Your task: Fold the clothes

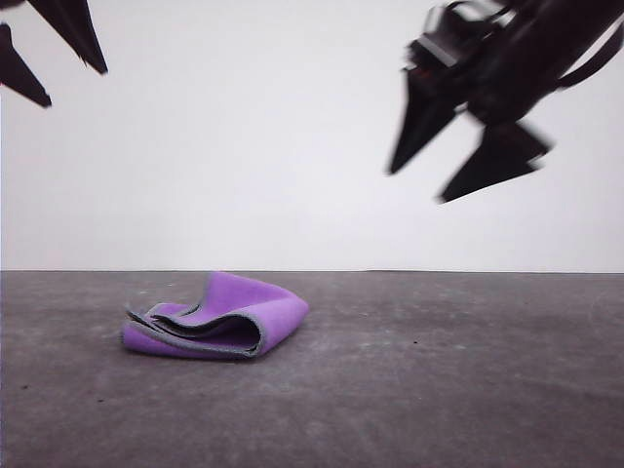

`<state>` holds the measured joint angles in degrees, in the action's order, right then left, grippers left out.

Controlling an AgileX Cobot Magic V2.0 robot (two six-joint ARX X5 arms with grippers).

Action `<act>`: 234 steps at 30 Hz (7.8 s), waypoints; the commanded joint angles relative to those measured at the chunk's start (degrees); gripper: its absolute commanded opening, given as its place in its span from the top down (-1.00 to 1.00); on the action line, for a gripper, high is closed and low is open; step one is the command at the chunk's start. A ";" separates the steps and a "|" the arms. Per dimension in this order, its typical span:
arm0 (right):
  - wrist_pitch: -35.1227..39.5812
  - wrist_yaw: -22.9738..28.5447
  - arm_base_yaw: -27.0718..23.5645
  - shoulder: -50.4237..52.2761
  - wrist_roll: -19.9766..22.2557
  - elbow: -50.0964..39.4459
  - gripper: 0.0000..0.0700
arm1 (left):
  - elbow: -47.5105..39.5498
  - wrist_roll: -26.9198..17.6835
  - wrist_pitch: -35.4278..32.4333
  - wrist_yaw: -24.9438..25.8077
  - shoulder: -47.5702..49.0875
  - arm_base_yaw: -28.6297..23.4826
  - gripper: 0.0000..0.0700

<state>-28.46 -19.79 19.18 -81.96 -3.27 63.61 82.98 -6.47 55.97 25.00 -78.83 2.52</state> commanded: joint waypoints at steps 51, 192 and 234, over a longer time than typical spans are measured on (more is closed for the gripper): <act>15.59 24.08 -1.69 62.67 -6.17 -41.57 1.00 | -46.43 15.11 -31.43 -13.06 39.75 0.33 0.97; 19.64 15.32 -18.52 81.76 8.40 -62.95 1.00 | -82.27 6.94 -45.34 -22.24 78.66 -1.75 0.95; 19.64 15.32 -18.52 81.76 8.42 -62.95 1.00 | -82.27 6.94 -45.34 -22.24 78.66 -1.75 0.95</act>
<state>-9.54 -4.38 0.71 -0.25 5.74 0.95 1.87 0.86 10.31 2.90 -0.21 0.86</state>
